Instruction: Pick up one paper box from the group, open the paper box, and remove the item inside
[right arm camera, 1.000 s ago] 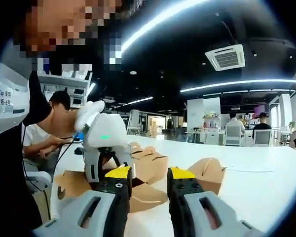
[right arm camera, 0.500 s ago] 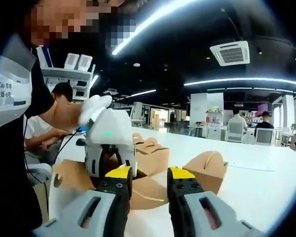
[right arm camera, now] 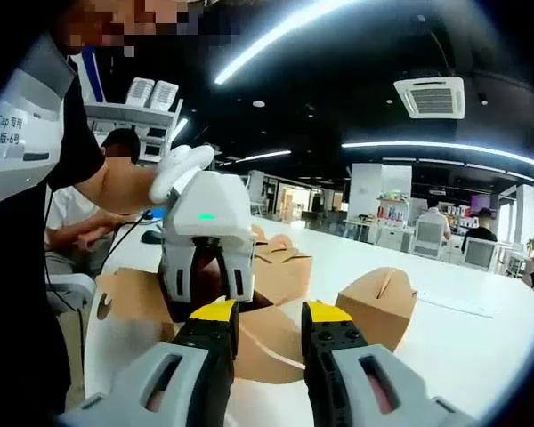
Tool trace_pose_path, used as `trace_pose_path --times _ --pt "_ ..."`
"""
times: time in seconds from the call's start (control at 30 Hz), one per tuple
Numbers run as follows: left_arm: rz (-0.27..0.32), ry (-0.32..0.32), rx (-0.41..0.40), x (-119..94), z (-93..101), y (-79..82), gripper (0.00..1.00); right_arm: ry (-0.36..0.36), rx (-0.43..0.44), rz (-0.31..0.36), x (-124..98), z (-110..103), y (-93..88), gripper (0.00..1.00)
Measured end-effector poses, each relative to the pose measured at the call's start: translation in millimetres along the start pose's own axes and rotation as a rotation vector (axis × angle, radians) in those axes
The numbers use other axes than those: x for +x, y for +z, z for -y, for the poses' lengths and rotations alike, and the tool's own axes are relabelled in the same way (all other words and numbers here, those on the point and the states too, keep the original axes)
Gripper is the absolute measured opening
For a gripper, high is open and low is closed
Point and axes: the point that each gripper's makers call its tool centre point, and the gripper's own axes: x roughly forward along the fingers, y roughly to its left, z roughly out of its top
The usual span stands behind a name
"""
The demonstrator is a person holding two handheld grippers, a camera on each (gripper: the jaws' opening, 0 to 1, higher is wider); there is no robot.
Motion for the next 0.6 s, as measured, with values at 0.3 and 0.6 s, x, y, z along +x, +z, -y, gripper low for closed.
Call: trace_pose_path --times 0.3,0.6 --pt "-0.007 -0.016 -0.055 -8.1 2.6 -6.2 0.20 -0.006 0.000 0.002 0.1 0.8 0.6 0.29" --pt "-0.039 -0.044 -0.053 -11.6 9.5 -16.8 0.19 -0.016 0.007 -0.017 1.3 5.1 -5.1 0.29"
